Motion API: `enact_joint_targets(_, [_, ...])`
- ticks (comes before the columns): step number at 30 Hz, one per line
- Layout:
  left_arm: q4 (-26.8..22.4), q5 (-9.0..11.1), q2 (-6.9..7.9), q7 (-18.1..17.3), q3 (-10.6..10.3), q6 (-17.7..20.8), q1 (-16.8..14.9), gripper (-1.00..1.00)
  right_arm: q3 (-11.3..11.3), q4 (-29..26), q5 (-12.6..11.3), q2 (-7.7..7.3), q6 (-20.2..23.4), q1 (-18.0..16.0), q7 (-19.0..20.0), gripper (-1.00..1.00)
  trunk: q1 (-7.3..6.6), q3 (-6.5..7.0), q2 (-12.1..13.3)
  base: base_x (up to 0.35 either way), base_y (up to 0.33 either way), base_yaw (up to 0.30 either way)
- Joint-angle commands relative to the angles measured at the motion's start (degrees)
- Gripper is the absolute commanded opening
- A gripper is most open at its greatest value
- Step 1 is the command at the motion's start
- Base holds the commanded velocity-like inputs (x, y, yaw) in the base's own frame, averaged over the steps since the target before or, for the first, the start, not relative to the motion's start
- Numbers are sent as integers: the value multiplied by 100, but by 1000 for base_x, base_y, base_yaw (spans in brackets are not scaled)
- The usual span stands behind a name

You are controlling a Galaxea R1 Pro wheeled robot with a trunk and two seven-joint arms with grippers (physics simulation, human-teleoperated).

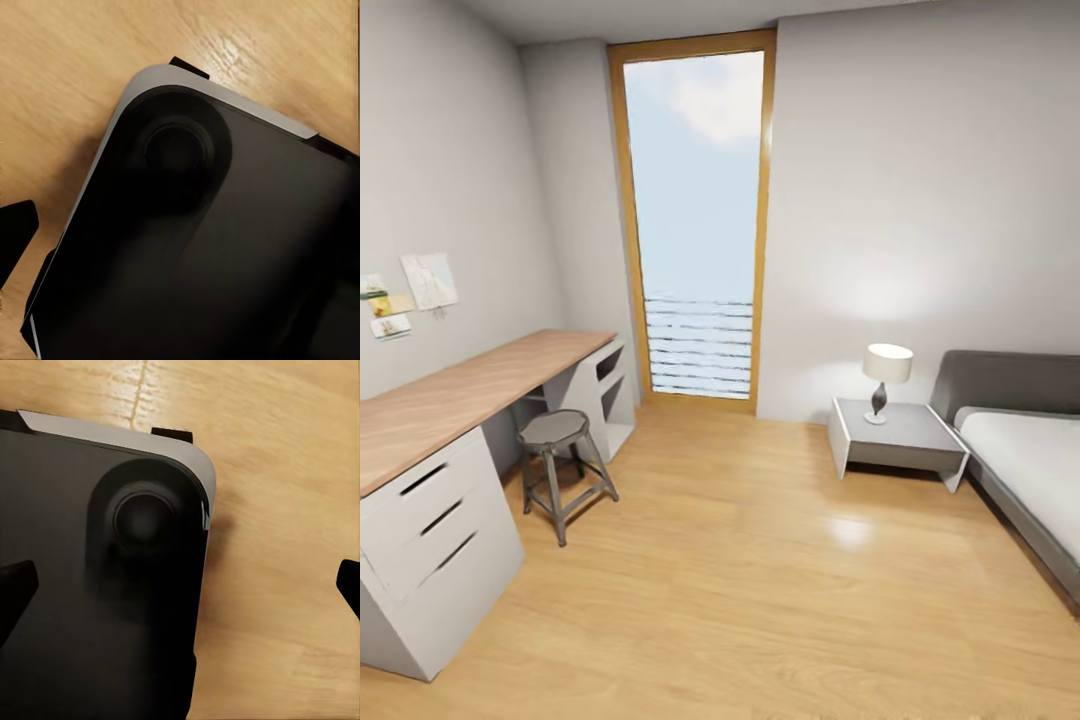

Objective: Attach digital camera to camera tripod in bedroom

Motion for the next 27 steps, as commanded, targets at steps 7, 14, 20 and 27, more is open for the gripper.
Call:
enact_joint_targets(7, [-9, 45, 0, 23, -49, -12, 3, 100, -33, -1, 55, -1, -13, -1, -4, 100, 0, -4, -2, 0, 0, -251])
enact_joint_targets(14, [-9, 45, 0, 23, -49, -12, 3, 100, -22, -1, 62, -1, -12, -1, -1, 100, 0, -4, -2, 0, 0, -208])
enact_joint_targets(20, [-10, 45, 0, 12, -49, -12, 3, 100, 1, -1, 71, -8, 16, -1, 4, 100, 0, -4, -2, 0, 0, -33])
enact_joint_targets(27, [-9, 45, 0, 8, -49, -12, 3, 100, 3, -1, 72, -10, 24, -1, 4, 100, 0, -4, -2, -1, 3, -8])
